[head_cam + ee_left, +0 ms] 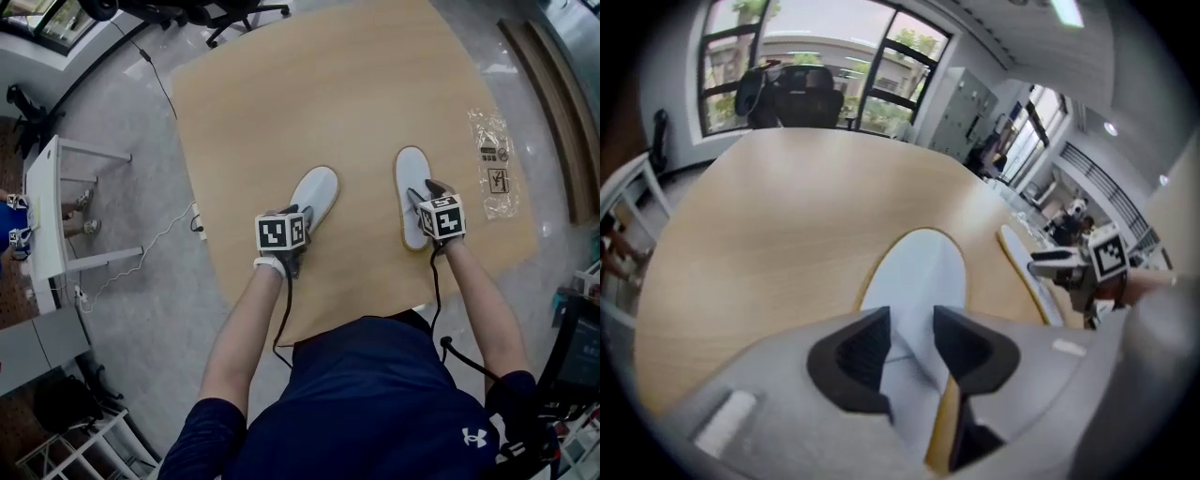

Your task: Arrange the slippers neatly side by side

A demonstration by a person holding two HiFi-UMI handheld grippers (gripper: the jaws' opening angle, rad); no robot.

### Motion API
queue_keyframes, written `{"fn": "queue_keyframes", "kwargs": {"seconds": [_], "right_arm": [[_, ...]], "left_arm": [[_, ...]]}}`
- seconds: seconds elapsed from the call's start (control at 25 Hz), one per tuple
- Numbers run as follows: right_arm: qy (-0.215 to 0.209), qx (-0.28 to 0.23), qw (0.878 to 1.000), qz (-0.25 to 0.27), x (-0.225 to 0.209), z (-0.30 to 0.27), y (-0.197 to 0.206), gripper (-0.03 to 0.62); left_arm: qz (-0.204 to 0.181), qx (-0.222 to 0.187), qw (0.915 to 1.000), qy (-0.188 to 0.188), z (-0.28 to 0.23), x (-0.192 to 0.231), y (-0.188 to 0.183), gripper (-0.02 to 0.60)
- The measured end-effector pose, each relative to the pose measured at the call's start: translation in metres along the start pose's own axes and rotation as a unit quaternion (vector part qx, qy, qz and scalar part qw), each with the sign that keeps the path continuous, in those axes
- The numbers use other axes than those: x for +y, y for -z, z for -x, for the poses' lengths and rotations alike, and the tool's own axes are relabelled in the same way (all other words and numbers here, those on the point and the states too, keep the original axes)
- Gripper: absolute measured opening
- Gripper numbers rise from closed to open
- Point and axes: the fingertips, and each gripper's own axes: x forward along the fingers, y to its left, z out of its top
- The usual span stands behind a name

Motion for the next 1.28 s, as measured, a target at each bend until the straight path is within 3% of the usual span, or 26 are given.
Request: {"fn": "queue_keyframes", "kwargs": {"seconds": [0.12,0.36,0.4,0.44,0.48,0.52,0.56,0.64,0.72,0.84,1.08,1.28], "right_arm": [[-0.016,0.0,1.0,0.02,0.03,-0.003,-0.006,0.229],[-0.027,-0.008,1.0,0.001,0.068,0.003,-0.009,0.223],[-0.029,-0.009,1.0,-0.002,0.072,0.002,-0.008,0.222],[-0.032,-0.009,0.999,-0.003,0.075,0.0,-0.006,0.221],[-0.035,-0.008,0.999,-0.002,0.078,-0.001,-0.004,0.219],[-0.038,-0.008,0.999,0.001,0.08,-0.002,-0.003,0.219],[-0.039,-0.008,0.999,0.002,0.082,-0.001,-0.003,0.219],[-0.041,-0.008,0.999,0.002,0.084,0.0,-0.004,0.219],[-0.044,-0.008,0.999,0.003,0.087,-0.001,-0.003,0.219],[-0.05,-0.005,0.999,0.008,0.092,-0.005,0.003,0.219],[-0.043,-0.014,0.999,-0.01,0.094,-0.005,0.003,0.216],[-0.037,-0.021,0.999,-0.026,0.095,-0.009,0.006,0.216]], "left_arm": [[0.064,-0.011,0.9979,0.004,0.0,0.001,0.002,0.126],[0.154,-0.017,0.9877,0.023,0.009,-0.018,0.012,0.124],[0.154,-0.02,0.9874,0.029,0.012,-0.02,0.01,0.126],[0.132,-0.023,0.9905,0.03,0.015,-0.022,0.008,0.13],[0.081,-0.024,0.9961,0.025,0.02,-0.024,0.004,0.149],[0.006,-0.022,0.9996,0.016,0.025,-0.026,0.001,0.177],[-0.081,-0.016,0.9965,0.005,0.027,-0.027,0.0,0.204],[-0.229,0.005,0.9733,-0.001,0.02,-0.026,0.008,0.239],[-0.292,0.033,0.9557,0.007,0.006,-0.021,0.023,0.244],[-0.296,0.049,0.9539,0.004,-0.003,-0.015,0.033,0.238],[-0.228,0.035,0.9731,-0.011,-0.007,-0.026,0.032,0.233],[-0.2,0.019,0.9795,-0.017,-0.015,-0.039,0.034,0.229]]}}
